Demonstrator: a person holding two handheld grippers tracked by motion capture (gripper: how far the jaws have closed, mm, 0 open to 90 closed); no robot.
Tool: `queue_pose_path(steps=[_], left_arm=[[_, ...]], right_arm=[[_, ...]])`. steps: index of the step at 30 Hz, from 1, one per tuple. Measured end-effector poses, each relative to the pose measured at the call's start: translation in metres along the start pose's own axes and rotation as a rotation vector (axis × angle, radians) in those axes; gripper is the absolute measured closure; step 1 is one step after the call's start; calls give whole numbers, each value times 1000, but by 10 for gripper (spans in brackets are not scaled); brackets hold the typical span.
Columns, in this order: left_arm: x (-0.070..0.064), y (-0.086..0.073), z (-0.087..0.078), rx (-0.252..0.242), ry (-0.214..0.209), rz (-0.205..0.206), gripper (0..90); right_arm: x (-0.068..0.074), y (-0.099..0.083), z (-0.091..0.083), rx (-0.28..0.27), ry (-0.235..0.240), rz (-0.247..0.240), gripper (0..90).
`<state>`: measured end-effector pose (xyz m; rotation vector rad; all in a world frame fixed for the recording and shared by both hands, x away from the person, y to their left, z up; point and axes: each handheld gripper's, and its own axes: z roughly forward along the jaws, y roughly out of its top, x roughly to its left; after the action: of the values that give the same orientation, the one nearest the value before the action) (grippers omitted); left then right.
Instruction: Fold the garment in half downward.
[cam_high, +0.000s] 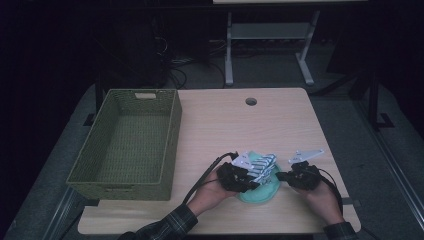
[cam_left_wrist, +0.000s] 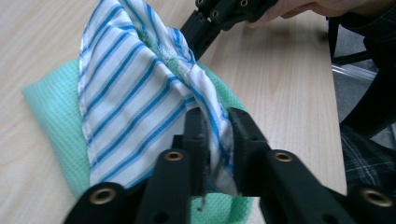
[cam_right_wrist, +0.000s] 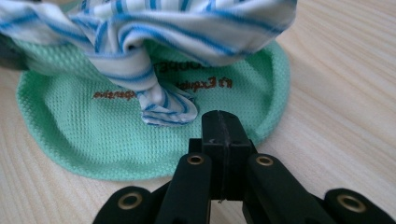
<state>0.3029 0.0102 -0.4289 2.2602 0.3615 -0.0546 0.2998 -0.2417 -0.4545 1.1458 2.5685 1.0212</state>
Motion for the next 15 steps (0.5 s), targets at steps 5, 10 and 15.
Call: queue_pose_path(steps=[5, 10, 15], left_arm=[[4, 5, -15, -51, -15, -16, 595], [12, 8, -34, -103, 7, -46, 583], [26, 5, -45, -109, 57, -77, 749]], right_arm=[[-1, 0, -4, -9, 0, -3, 899], [1, -1, -12, -36, 29, -1, 899], [11, 3, -9, -47, 89, -33, 899]])
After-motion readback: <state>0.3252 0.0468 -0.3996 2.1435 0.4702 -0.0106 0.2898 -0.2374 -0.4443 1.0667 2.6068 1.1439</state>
